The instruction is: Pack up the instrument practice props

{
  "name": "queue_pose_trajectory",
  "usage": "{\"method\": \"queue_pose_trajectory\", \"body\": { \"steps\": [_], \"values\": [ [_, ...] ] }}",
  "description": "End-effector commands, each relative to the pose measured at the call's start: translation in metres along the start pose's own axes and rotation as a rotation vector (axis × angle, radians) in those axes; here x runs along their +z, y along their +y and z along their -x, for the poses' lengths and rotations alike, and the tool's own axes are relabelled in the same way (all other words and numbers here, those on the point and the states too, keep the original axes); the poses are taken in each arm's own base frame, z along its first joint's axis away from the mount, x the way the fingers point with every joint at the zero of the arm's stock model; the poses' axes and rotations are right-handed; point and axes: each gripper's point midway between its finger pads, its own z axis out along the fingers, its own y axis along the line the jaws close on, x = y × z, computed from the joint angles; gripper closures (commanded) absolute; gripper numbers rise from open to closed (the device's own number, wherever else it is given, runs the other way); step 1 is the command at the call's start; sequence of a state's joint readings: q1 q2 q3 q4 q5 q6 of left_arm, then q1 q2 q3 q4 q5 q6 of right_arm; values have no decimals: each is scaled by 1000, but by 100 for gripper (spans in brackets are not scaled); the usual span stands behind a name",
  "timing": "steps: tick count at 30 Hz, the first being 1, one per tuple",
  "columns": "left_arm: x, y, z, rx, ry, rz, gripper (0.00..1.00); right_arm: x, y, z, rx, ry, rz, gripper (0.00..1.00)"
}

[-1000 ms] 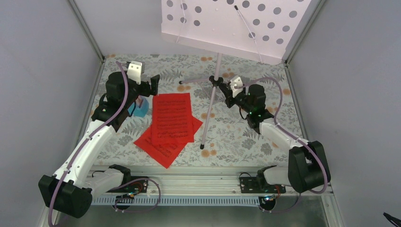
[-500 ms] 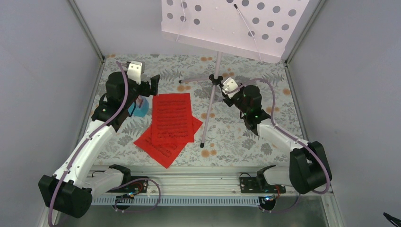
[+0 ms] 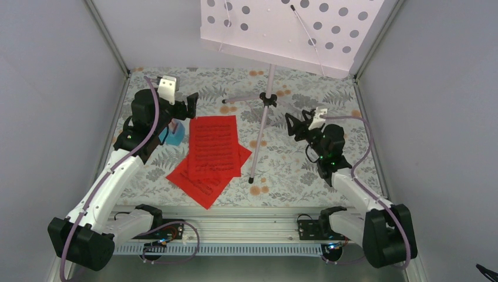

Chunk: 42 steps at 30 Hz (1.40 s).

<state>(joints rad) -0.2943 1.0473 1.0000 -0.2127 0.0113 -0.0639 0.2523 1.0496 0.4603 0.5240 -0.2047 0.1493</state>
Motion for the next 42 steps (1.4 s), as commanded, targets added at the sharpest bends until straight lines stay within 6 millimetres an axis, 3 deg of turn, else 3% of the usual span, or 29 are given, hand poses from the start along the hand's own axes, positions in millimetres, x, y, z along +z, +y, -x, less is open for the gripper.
{"method": "queue_pose_trajectory", "body": {
  "steps": [1,4,9,16,21,26,42],
  "values": [
    [-4,1,7,-6,-25,5,0,9,15,-5,533,53,158,24],
    [-4,1,8,-6,-27,4,0,21,29,2,745,106,257,22],
    [-5,1,9,-5,-29,5,0,27,34,11,1152,125,321,21],
    [-4,-1,8,-10,-25,-10,0,34,37,18,1460,147,366,20],
    [-4,-1,8,-12,-24,-11,0,56,54,16,1489,237,432,20],
    [-5,-1,9,-11,-26,-8,0,64,54,12,1504,229,431,36],
    [-5,-2,9,-12,-25,-14,0,64,47,9,1442,201,348,79]
  ]
}}
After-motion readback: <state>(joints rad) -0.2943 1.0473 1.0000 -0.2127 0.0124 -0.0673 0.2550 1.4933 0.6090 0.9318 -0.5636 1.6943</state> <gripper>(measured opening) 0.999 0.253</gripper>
